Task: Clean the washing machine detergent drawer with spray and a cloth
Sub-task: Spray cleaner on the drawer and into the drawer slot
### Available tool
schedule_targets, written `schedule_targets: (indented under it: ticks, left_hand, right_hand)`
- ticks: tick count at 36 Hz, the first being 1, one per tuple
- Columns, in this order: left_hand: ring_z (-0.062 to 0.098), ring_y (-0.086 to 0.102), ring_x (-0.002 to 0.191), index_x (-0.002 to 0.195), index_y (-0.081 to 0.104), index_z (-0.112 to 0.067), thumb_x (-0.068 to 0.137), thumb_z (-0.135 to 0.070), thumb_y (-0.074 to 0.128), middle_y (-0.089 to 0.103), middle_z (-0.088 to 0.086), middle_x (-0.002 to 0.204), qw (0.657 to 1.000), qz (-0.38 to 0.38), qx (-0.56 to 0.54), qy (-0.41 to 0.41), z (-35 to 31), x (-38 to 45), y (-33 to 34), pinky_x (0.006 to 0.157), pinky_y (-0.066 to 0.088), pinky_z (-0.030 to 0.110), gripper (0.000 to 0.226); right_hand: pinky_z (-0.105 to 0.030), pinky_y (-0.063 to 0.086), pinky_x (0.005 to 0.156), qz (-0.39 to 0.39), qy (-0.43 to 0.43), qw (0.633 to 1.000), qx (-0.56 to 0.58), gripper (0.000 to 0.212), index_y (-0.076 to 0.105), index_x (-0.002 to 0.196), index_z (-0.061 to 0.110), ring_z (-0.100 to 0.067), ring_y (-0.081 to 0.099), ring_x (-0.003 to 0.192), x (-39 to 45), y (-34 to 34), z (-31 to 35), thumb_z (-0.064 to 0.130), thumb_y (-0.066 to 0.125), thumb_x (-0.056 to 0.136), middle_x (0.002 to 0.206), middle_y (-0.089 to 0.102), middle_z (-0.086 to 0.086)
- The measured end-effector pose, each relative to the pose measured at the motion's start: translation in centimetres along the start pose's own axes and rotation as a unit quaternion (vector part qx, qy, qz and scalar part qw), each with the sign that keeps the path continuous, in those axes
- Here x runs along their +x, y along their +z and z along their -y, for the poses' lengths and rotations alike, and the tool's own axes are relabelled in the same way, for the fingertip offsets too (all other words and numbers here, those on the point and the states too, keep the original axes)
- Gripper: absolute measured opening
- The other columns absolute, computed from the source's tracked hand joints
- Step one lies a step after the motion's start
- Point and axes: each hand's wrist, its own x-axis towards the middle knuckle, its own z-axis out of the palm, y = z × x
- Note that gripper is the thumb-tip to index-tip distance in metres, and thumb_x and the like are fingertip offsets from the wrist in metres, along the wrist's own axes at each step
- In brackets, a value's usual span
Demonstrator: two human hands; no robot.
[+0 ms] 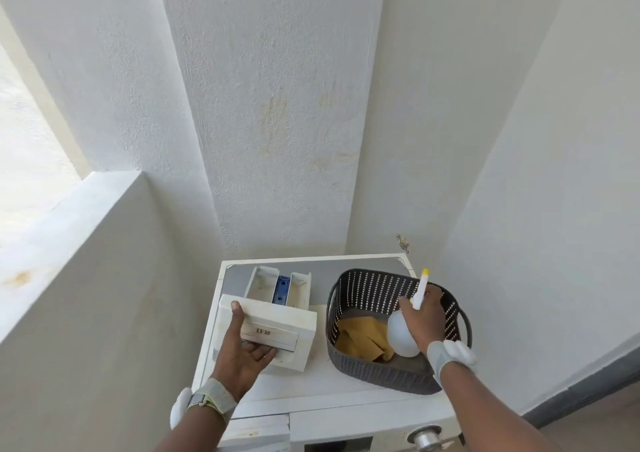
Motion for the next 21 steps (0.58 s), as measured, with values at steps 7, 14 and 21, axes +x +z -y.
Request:
schedule_targets:
  ticks: [7, 14, 21]
  left_hand:
    - [0.046, 0.066, 0.118, 0.142, 0.049, -0.008, 0.083, -0.081, 0.058, 0.065, 0.029, 0.131, 0.995, 0.031, -0.075, 0.053, -3.1, -1.4, 0.6, 0.089, 0.060, 0.053, 0.094]
    - [0.046, 0.064, 0.120, 0.148, 0.048, 0.000, 0.080, -0.086, 0.052, 0.060, 0.033, 0.138, 0.980, 0.089, -0.131, 0.120, -10.1, -2.5, 2.3, 0.094, 0.056, 0.051, 0.110]
    - [0.032, 0.069, 0.114, 0.145, 0.055, -0.009, 0.088, -0.091, 0.031, 0.071, 0.018, 0.128, 0.972, 0.065, -0.073, 0.212, -16.5, -4.9, 3.1, 0.085, 0.047, 0.037, 0.102]
  right_hand:
    - [-0.047, 0.052, 0.085, -0.047, -0.044, 0.998, -0.025, 0.032, 0.064, 0.107, 0.019, -0.035, 0.061, 0.094, 0.6, 1.0, -0.9, 0.009, 0.065, 0.077, 0.102, 0.063, -0.012]
    - [-0.041, 0.051, 0.069, -0.094, -0.076, 0.992, 0.020, 0.012, 0.061, 0.083, 0.019, -0.034, 0.065, 0.068, -2.0, -1.0, 7.3, 0.023, 0.058, 0.094, 0.074, 0.068, -0.006]
    - [-0.034, 0.048, 0.049, 0.050, -0.183, 0.968, 0.161, 0.025, 0.075, 0.083, 0.021, -0.030, 0.056, 0.047, -7.1, -0.1, 20.2, 0.038, 0.066, 0.099, 0.075, 0.073, -0.001]
